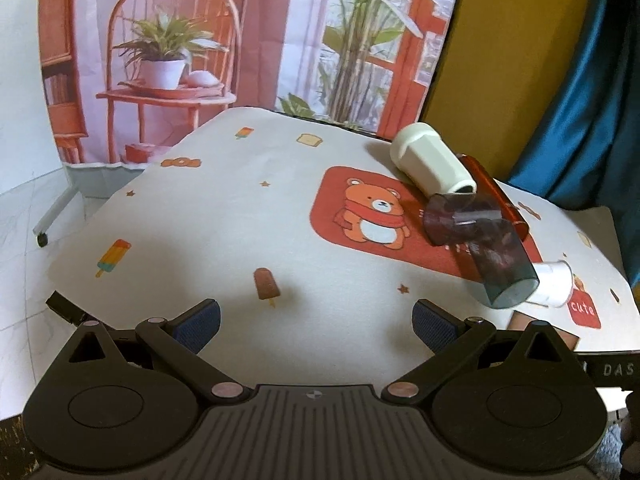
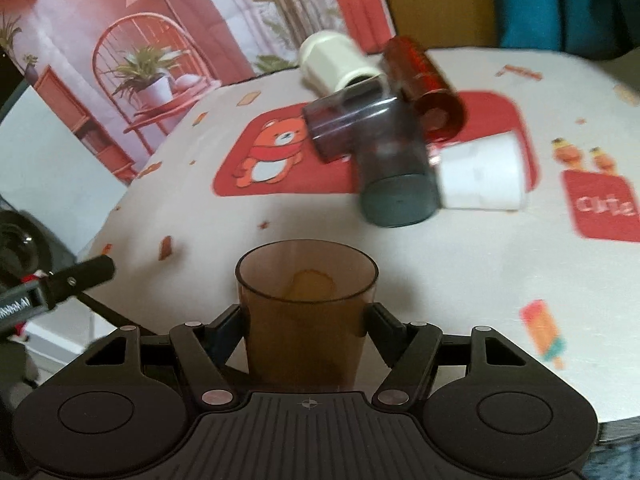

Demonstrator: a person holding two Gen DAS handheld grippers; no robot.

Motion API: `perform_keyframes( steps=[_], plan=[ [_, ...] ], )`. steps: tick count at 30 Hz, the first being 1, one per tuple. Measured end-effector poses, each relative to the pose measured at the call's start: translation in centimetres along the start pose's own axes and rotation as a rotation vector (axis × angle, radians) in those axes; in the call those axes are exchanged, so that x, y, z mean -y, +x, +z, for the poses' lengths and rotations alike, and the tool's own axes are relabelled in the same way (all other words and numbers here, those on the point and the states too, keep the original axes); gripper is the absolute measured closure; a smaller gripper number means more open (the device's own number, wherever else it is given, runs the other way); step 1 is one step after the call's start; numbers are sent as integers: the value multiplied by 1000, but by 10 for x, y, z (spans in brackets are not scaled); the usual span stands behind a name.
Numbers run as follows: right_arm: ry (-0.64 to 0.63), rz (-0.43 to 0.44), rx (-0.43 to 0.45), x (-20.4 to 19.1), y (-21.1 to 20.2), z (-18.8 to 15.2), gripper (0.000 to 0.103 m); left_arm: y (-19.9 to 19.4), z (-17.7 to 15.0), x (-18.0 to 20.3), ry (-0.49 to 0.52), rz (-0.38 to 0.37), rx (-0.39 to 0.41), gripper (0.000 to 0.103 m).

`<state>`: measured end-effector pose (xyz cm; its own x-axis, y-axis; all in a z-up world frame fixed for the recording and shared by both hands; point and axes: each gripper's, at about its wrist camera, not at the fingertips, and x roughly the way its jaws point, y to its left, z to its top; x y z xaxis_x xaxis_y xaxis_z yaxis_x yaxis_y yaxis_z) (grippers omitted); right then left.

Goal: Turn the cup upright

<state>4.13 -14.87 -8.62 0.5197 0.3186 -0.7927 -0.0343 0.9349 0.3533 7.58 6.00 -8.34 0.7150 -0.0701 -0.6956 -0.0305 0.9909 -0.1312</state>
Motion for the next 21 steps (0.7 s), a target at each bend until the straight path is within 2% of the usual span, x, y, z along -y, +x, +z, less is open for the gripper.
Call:
perform_keyframes(
  steps=[5, 14, 21],
  plan=[
    [24, -32, 56, 18, -9, -6, 39, -10, -3, 9, 40, 8, 12, 0],
    [-6, -61, 134, 26, -10, -12, 39, -16, -4, 15, 54, 47, 3, 0],
    [-69, -200, 250, 35, -6, -11, 39, -16, -5, 18, 63, 66, -8, 0]
  ],
)
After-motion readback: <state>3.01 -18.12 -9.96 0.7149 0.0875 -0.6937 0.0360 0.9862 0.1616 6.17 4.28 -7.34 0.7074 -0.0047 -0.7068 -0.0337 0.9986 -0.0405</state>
